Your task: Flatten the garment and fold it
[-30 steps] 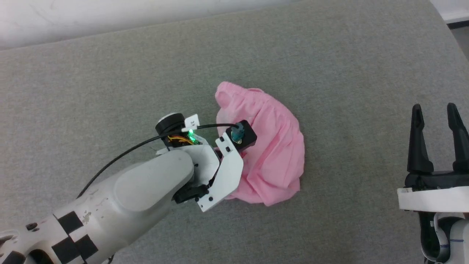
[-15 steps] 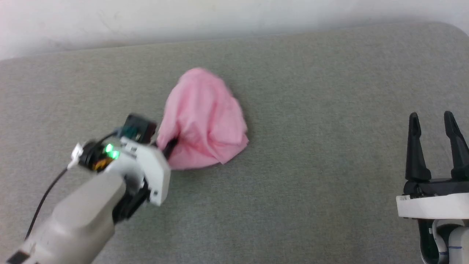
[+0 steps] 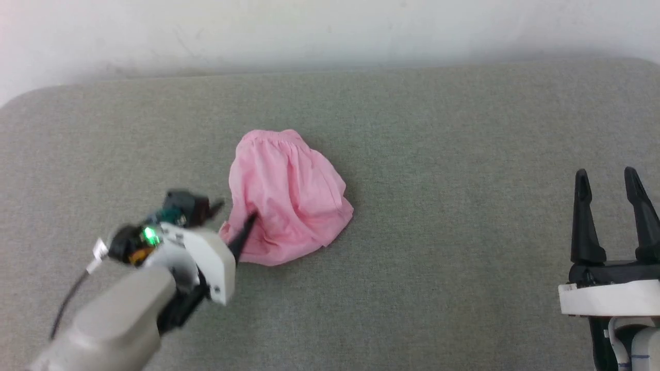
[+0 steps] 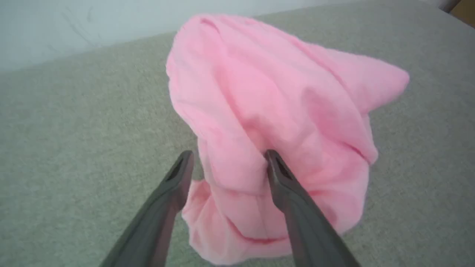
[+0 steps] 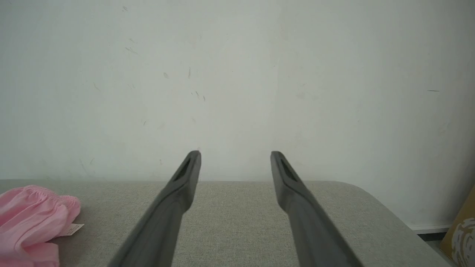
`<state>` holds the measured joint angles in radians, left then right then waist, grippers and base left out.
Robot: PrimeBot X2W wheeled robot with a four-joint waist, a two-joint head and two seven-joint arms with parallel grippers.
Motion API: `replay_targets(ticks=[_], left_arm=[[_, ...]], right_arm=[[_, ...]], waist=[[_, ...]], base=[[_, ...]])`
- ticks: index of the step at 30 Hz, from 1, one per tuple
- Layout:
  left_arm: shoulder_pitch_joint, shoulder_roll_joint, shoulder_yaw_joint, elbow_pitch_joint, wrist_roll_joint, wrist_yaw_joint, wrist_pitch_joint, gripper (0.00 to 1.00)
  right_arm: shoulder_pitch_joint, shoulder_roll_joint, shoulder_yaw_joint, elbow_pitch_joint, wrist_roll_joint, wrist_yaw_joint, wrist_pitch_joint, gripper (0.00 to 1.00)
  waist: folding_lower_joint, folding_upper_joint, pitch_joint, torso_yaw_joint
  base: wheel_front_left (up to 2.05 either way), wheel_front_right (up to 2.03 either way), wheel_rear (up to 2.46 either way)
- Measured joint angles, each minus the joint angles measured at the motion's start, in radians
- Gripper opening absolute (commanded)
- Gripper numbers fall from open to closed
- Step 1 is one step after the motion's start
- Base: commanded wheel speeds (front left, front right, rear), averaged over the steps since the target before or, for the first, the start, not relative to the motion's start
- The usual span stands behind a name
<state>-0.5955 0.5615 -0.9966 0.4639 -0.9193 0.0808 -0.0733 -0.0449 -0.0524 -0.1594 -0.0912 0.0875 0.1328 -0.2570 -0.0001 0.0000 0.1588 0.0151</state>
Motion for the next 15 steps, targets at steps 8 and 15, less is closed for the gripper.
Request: replay_targets(ticks=[8,15], left_arm=[[-0.264,0.073,0.036,-0.124,0.117,0.008,0.024,1.00],[-0.470,0.044,-0.014,-0.093,0.136,-0.114,0.240,1.00]], right_arm=[[0.008,0.000,0.005,0.000,0.000,0.000,0.000,1.00],[-0.001,0.000,0.015,-0.001,0.006,0.000,0.000,1.00]], waist=[[-0.0001,0.0000,-0.022,0.016],[0.0001,0.0000,0.004,-0.009]], base=[[0.00,0.00,0.00],[0.00,0.00,0.00]])
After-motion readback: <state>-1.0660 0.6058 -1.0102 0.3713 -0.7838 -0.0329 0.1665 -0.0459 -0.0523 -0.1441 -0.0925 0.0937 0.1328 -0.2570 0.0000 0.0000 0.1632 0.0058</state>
